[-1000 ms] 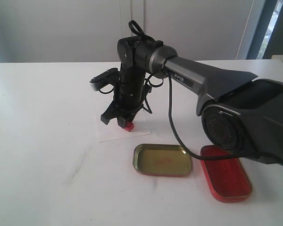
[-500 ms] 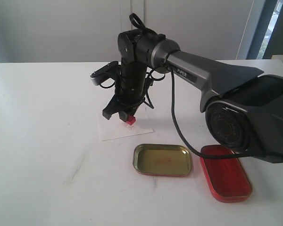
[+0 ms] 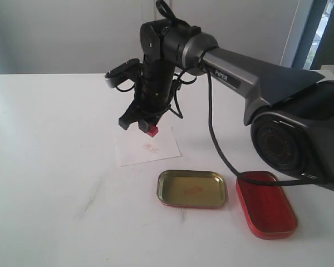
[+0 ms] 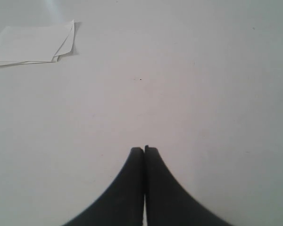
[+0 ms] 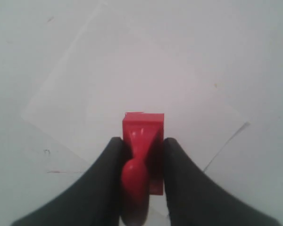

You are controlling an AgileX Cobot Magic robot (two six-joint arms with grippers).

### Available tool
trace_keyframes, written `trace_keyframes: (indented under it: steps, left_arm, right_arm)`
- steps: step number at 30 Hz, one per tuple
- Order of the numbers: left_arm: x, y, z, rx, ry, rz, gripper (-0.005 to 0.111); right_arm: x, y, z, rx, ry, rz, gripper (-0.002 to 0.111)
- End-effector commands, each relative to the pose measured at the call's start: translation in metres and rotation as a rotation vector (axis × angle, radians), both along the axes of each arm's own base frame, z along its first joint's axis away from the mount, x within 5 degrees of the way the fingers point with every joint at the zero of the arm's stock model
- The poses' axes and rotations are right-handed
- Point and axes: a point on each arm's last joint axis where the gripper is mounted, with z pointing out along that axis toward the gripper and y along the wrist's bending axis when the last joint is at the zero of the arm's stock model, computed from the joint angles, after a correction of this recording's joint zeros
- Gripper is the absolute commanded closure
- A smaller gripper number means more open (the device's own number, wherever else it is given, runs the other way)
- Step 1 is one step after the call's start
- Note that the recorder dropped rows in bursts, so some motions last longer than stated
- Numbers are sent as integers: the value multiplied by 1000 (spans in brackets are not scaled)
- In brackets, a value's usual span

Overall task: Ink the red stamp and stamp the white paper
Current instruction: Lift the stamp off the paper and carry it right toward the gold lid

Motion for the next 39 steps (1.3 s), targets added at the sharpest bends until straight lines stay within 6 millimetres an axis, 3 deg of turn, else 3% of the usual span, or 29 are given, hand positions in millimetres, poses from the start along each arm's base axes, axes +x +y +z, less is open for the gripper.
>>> trace_keyframes:
  steps: [1,5,15,28,39]
  left_arm:
    - [-1,0,-3,-4,12,0,107]
    - [-1,0,-3,-4,12,0,107]
    - [-1,0,-3,-4,12,0,107]
    - [-1,0,-3,-4,12,0,107]
    - [-1,0,-3,-4,12,0,107]
  right_arm:
    - [0,-9,29,92,-5,-35,108]
    - [6,-20,37,199,48,-81,108]
    - [20,-44,41,271,77,-134,108]
    - [4,-92,53,267,138,-143,108]
    - [-3,-139,57,393,207,-182,108]
